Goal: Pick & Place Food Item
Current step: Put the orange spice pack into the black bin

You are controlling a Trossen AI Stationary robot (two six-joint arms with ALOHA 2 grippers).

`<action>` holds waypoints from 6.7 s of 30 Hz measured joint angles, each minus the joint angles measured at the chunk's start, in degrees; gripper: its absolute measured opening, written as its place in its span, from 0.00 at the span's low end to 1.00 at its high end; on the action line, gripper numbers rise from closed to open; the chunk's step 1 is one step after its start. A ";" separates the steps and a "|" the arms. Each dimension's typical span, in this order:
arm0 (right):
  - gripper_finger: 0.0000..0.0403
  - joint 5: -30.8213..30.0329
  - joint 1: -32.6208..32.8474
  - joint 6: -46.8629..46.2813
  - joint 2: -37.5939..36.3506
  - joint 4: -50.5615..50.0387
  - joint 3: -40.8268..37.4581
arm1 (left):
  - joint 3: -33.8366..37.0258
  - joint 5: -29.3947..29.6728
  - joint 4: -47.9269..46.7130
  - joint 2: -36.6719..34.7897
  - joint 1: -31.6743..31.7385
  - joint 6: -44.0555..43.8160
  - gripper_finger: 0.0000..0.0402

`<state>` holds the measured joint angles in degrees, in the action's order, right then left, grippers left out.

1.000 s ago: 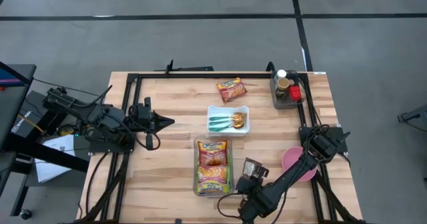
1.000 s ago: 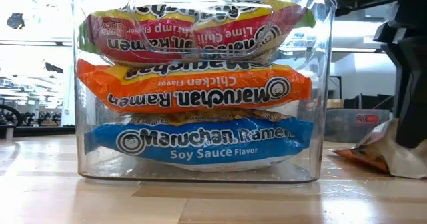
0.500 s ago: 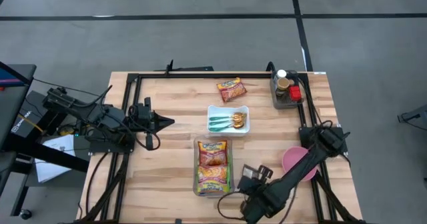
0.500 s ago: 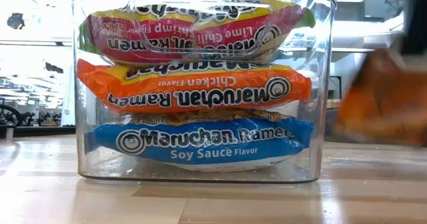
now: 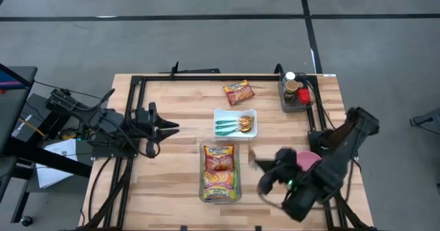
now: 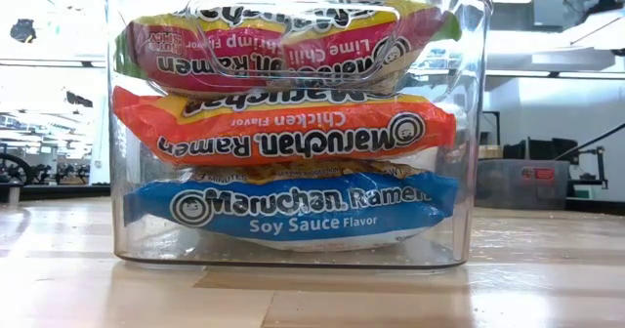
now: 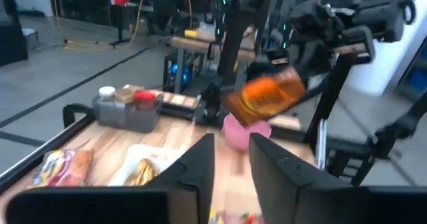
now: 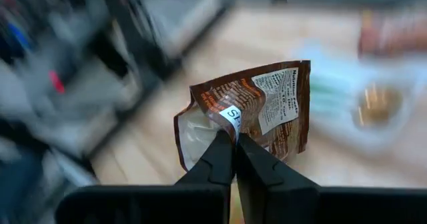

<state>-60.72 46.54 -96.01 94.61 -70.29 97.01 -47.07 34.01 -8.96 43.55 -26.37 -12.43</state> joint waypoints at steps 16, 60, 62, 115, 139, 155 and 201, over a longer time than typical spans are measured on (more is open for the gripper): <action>0.00 -24.46 -8.04 26.04 -3.45 18.29 -0.02 | 0.04 -22.03 29.30 11.66 11.72 -19.57 0.43; 0.00 -11.66 -18.93 69.48 -3.41 60.23 -0.02 | -10.43 -34.43 92.07 53.18 27.10 -68.64 0.40; 0.00 -10.80 -18.98 69.49 -3.44 60.38 -0.02 | -10.43 -34.42 92.05 53.16 27.10 -68.30 0.34; 0.61 37.93 -31.42 58.94 -11.71 28.73 -0.04 | -10.32 -11.38 -5.77 23.62 16.81 20.23 0.02; 0.61 57.83 -44.85 78.77 5.46 22.29 14.06 | -10.32 -7.01 -7.81 28.20 13.55 17.32 0.02; 0.59 59.31 -45.56 82.97 13.44 18.00 22.05 | -10.32 -7.01 -8.20 28.20 13.53 16.01 0.02; 0.00 40.12 -44.23 79.14 4.00 1.34 21.65 | -10.29 -5.12 -25.29 15.34 13.51 -1.06 0.68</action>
<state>-20.60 2.32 -16.87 98.62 -68.95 118.66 -57.36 28.89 -34.25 58.89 -12.86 -13.49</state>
